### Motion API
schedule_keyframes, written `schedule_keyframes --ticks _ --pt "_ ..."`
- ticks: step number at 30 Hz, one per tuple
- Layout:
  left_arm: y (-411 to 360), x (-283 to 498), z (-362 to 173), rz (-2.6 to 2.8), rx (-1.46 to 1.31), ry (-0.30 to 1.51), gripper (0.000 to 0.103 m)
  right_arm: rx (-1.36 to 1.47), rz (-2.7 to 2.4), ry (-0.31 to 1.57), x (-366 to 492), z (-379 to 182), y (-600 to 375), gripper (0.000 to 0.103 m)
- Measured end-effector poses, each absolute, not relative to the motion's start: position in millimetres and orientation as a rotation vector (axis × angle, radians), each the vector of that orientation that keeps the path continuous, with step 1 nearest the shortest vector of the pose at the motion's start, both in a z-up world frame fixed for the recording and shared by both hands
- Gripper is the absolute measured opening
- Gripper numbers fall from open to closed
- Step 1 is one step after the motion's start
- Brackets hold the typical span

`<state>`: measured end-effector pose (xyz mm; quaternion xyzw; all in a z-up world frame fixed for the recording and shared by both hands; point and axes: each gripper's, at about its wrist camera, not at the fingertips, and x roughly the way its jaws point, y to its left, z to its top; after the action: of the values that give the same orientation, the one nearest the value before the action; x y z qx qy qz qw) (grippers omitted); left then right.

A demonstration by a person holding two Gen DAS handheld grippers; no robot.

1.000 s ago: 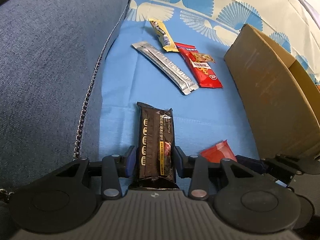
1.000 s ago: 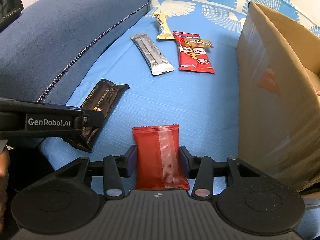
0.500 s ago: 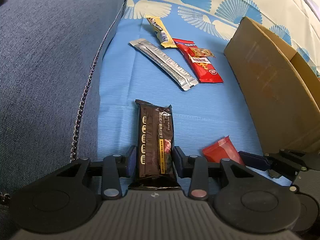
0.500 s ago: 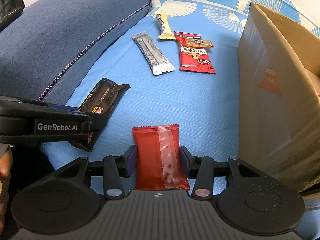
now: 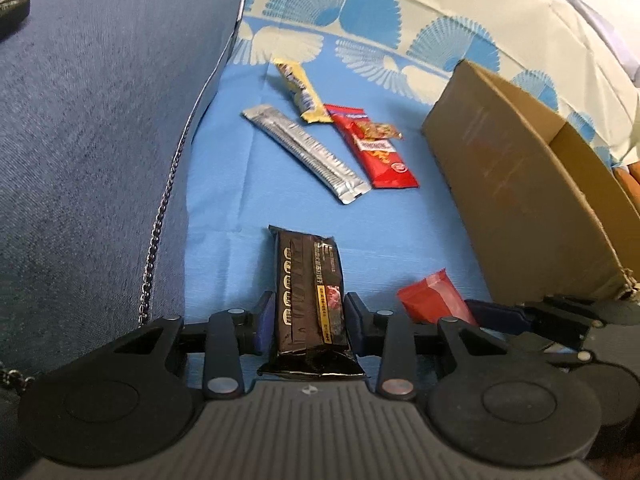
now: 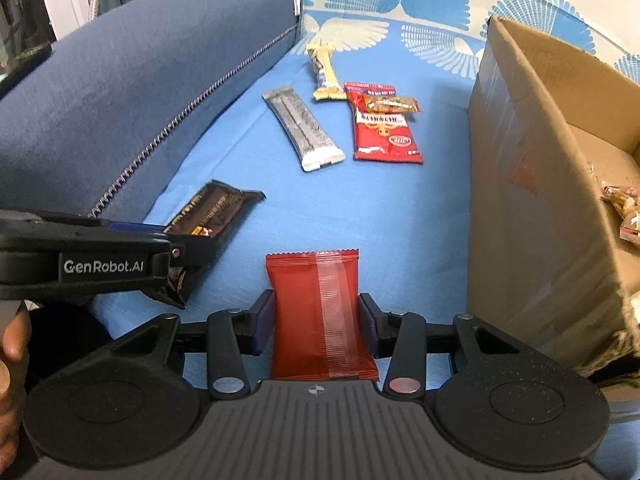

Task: Organize snacks
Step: 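Lift the chocolate bar with left tool while right tool carries the red bar to the box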

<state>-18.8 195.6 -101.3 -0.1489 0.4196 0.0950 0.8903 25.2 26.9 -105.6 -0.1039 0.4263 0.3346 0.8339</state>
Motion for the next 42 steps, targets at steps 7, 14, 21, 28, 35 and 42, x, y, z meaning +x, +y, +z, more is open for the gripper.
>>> schedule_keyframes --ticks 7,14,21,28,35,42 --pt "188 -32 -89 0.189 -0.298 0.808 0.018 -0.171 0.752 0.836 25 -91 13 0.045" --pt "189 -25 -95 0.210 -0.329 0.862 0.047 -0.145 0.792 0.765 23 -77 -6 0.045" --pt "170 1 -113 0.225 -0.232 0.942 0.060 -0.130 0.859 0.747 15 -71 -16 0.045" --pt "150 7 -124 0.265 -0.098 0.969 0.055 -0.065 0.873 0.731 21 -59 -27 0.045" --pt "144 11 -125 0.273 -0.076 0.961 0.044 -0.058 0.899 0.724 19 -57 -29 0.045" --pt "150 10 -118 0.285 -0.144 0.949 0.043 -0.034 0.913 0.714 20 -51 -33 0.045"
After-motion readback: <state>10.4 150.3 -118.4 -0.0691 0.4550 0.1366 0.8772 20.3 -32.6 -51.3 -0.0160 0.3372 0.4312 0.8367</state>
